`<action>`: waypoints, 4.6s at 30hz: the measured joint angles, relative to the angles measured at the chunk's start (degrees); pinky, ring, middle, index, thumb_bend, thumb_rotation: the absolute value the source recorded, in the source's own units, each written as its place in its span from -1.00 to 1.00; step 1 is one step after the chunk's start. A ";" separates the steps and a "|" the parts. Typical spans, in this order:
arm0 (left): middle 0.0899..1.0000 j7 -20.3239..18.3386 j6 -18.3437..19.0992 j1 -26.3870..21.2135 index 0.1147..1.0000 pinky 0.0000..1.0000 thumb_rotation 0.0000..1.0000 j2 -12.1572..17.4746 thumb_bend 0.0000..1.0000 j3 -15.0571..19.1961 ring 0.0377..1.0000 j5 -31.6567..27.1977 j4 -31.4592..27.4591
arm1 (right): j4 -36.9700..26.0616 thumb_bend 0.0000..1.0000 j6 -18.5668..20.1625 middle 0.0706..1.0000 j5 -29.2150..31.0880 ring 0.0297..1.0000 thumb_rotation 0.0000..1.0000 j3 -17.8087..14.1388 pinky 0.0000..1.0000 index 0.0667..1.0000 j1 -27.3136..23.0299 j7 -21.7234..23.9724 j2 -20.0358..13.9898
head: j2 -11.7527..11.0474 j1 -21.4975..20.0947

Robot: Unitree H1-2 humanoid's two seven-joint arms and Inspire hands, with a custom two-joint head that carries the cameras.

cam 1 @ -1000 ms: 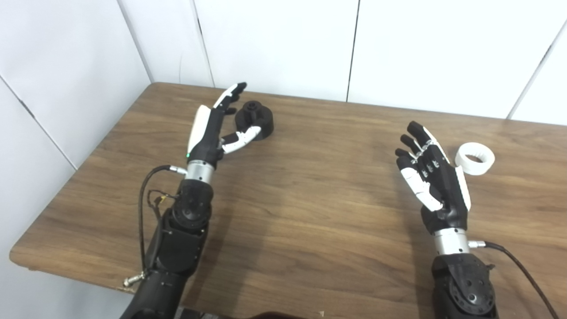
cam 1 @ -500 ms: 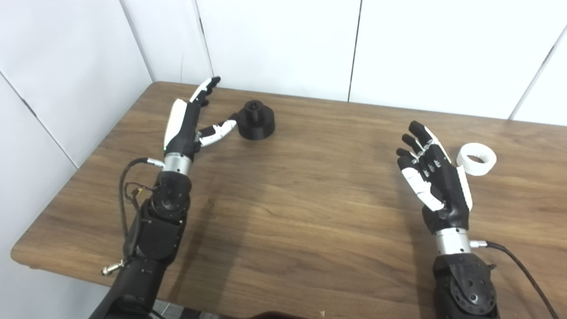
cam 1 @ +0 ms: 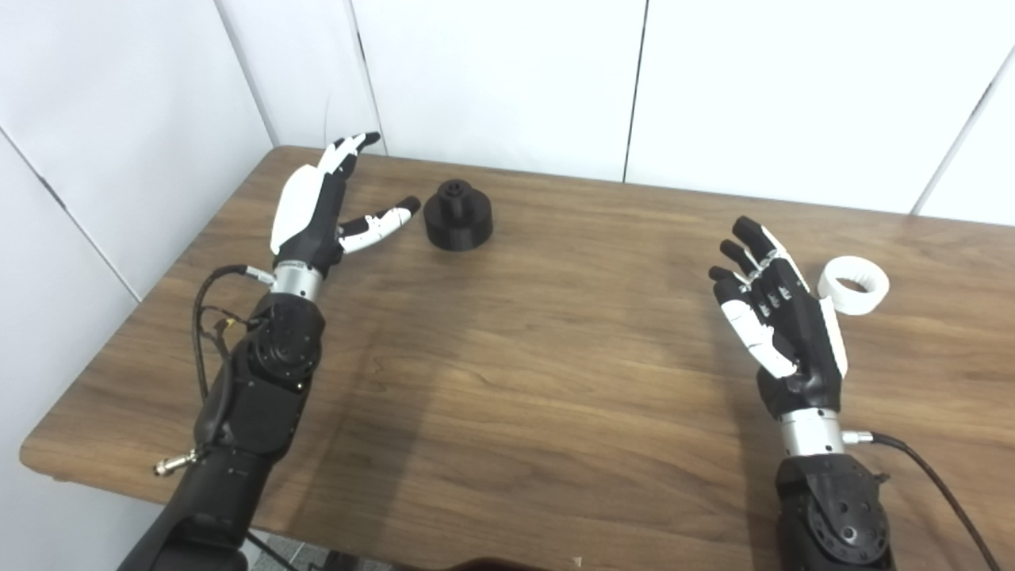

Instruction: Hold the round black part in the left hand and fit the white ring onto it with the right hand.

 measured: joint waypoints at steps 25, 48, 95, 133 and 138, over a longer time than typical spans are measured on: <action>1.00 -4.72 12.68 -2.40 0.86 1.00 0.51 2.83 1.00 -8.59 1.00 9.46 3.23 | -0.28 0.18 0.14 0.82 0.44 0.76 -0.21 -0.15 0.55 0.71 0.19 0.13 0.06 | 0.18 -0.70; 1.00 -4.54 14.59 -5.16 0.86 1.00 0.45 2.81 1.00 -12.26 1.00 11.65 9.26 | -1.03 0.21 0.98 0.80 0.40 0.73 -0.19 -0.34 0.52 0.69 0.55 0.06 0.05 | 0.44 -1.41; 1.00 -2.25 14.38 -10.21 0.83 1.00 0.36 0.23 1.00 -14.72 1.00 11.18 14.87 | -3.17 0.19 1.82 0.80 -0.82 0.72 -0.18 -0.33 0.46 0.67 2.05 -0.52 0.24 | 0.97 -3.34; 1.00 -1.29 12.15 -15.27 0.60 1.00 -0.09 -1.40 0.91 -16.50 1.00 8.72 24.03 | -6.35 0.17 3.15 0.80 -1.05 0.73 -0.20 -0.28 0.50 0.66 4.56 -1.24 0.53 | 2.11 -4.66; 1.00 -0.19 11.63 -16.06 0.55 1.00 -0.17 -1.87 0.86 -16.39 1.00 8.03 24.84 | -6.36 0.16 3.15 0.80 -1.07 0.72 -0.22 -0.26 0.49 0.67 4.57 -1.29 0.54 | 2.29 -4.57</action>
